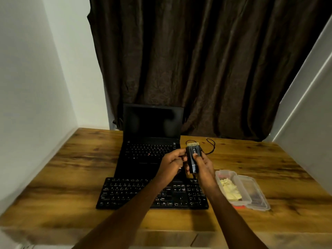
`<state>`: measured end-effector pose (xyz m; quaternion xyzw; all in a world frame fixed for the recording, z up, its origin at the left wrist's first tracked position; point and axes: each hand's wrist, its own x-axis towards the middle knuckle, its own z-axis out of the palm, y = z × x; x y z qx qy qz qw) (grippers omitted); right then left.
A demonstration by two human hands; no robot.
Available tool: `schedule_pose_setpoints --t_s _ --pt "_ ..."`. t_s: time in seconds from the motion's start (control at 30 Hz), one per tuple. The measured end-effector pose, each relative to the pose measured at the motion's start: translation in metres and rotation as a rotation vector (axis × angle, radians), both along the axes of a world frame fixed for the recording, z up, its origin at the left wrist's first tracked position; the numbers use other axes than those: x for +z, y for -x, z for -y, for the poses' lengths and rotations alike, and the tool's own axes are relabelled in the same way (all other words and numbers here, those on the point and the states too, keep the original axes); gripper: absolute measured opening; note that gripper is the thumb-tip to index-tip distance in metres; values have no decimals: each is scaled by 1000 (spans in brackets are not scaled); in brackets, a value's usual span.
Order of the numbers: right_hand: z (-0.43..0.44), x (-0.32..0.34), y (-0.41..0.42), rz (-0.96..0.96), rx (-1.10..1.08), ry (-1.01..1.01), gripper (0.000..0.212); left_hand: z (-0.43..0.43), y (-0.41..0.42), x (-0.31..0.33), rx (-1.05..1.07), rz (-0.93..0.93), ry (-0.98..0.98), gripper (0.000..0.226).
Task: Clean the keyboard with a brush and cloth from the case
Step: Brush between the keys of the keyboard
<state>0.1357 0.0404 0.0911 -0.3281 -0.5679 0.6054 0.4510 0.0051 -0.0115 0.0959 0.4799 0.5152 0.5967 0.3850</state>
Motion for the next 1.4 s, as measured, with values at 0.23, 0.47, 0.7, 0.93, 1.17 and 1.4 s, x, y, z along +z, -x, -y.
schedule_pose_setpoints --t_s 0.23,0.47,0.7,0.93,1.17,1.4 --pt "8 6 11 -10 -36 -6 22 11 12 8 59 19 -7 29" --pt "13 3 23 -21 9 39 17 21 28 -1 65 -21 14 45" --pt "7 -23 47 42 113 152 28 55 103 -39 136 -449 291 46" --pt "21 -44 88 270 66 106 29 125 204 -89 37 -963 725 142" --pt "32 -65 137 360 107 143 26 143 250 -100 -91 -936 834 138" --pt "33 -80 188 469 133 136 21 134 263 -119 -83 -894 662 125"
